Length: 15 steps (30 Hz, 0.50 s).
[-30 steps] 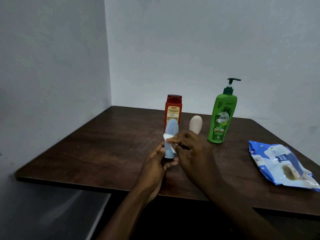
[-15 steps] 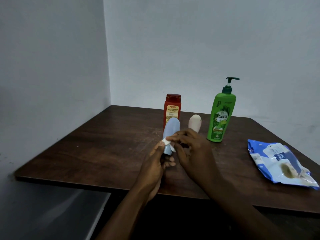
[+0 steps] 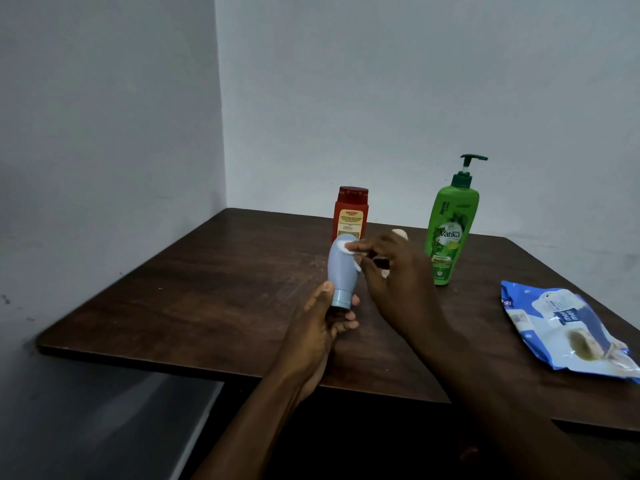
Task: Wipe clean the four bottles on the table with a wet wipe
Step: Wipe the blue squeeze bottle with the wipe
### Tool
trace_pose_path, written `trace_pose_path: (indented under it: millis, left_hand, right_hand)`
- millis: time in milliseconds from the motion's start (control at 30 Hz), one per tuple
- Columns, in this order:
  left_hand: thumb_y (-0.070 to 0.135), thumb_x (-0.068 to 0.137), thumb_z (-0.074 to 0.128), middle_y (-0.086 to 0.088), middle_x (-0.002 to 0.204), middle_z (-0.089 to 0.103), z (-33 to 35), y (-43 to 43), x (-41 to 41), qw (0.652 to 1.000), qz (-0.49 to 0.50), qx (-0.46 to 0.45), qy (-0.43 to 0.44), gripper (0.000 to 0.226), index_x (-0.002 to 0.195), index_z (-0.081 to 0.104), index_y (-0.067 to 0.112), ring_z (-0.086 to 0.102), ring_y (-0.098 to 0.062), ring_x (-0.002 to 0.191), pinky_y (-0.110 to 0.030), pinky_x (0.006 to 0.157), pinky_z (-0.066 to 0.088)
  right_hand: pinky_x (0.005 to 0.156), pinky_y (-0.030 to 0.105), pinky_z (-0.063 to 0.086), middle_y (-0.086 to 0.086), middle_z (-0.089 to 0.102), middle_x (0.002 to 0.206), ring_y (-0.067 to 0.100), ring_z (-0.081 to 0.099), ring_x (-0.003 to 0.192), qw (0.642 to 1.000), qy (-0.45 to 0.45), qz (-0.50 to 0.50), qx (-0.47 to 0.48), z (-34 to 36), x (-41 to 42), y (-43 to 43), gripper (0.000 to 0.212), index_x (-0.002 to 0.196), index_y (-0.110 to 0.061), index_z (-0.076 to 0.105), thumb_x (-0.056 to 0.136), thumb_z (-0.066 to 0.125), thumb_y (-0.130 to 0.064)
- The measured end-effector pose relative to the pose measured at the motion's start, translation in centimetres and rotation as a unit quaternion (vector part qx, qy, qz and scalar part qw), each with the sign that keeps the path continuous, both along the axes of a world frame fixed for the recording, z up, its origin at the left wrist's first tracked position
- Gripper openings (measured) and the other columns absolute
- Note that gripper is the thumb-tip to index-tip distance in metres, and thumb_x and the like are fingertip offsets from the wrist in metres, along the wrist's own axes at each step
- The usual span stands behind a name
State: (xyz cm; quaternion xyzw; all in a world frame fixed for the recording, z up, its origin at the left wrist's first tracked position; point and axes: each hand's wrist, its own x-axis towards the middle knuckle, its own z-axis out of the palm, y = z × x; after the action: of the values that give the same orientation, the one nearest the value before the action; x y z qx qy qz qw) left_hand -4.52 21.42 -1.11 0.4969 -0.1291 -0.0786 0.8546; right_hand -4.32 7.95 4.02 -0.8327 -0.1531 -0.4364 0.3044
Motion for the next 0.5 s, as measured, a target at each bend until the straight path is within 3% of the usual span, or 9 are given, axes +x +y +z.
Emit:
trace_pose_path:
  millis: [100, 167, 300, 433, 500]
  left_hand:
    - [0.034, 0.096, 0.049, -0.007, 0.089, 0.072, 0.2, 0.1, -0.3, 1.0, 0.004, -0.009, 0.007, 0.032, 0.111, 0.067, 0.013, 0.066, -0.012, 0.073, -0.026, 0.068, 0.058]
    - [0.026, 0.103, 0.043, -0.007, 0.088, 0.073, 0.3, 0.0, -0.4, 1.0, 0.021, -0.011, 0.017, 0.028, 0.108, 0.066, 0.011, 0.069, -0.011, 0.07, -0.024, 0.064, 0.058]
    - [0.014, 0.106, 0.035, 0.001, 0.067, 0.075, 0.5, -0.4, -0.2, 0.998, 0.045, -0.019, 0.051, 0.032, 0.125, 0.056, -0.001, 0.07, -0.007, 0.058, -0.019, 0.052, 0.055]
    - [0.025, 0.106, 0.037, 0.003, 0.07, 0.073, 0.6, -0.1, -0.5, 0.999, 0.026, 0.01, 0.027, 0.03, 0.099, 0.063, 0.013, 0.068, -0.005, 0.059, -0.019, 0.056, 0.056]
    - [0.029, 0.105, 0.037, -0.006, 0.077, 0.068, 0.7, 0.0, -0.5, 0.999, 0.024, -0.004, 0.024, 0.034, 0.104, 0.065, 0.011, 0.062, -0.011, 0.061, -0.023, 0.059, 0.054]
  right_hand:
    - [0.089, 0.015, 0.05, 0.0, 0.069, 0.107, 0.005, 0.064, 0.098, 0.999, 0.008, 0.025, -0.027, -1.4, -1.7, 0.7, 0.029, 0.108, -0.014, 0.076, 0.086, 0.069, 0.003]
    - [0.09, 0.017, 0.05, 0.002, 0.07, 0.107, 0.008, 0.065, 0.098, 0.998, -0.002, 0.034, -0.058, -2.5, -2.6, 0.9, 0.03, 0.109, -0.013, 0.076, 0.086, 0.068, 0.003]
    - [0.093, 0.018, 0.048, 0.002, 0.071, 0.108, 0.012, 0.066, 0.1, 0.996, -0.003, 0.046, -0.072, -3.1, -3.4, 0.9, 0.03, 0.109, -0.013, 0.077, 0.086, 0.06, -0.006]
    - [0.09, 0.011, 0.046, 0.002, 0.071, 0.104, 0.008, 0.065, 0.097, 0.997, -0.008, 0.041, -0.066, -2.5, -3.2, 0.9, 0.029, 0.106, -0.012, 0.078, 0.083, 0.066, 0.001]
    - [0.088, 0.007, 0.045, 0.001, 0.069, 0.104, 0.003, 0.063, 0.095, 0.999, -0.003, 0.034, -0.032, -1.9, -2.8, 0.7, 0.03, 0.106, -0.012, 0.078, 0.083, 0.07, 0.005]
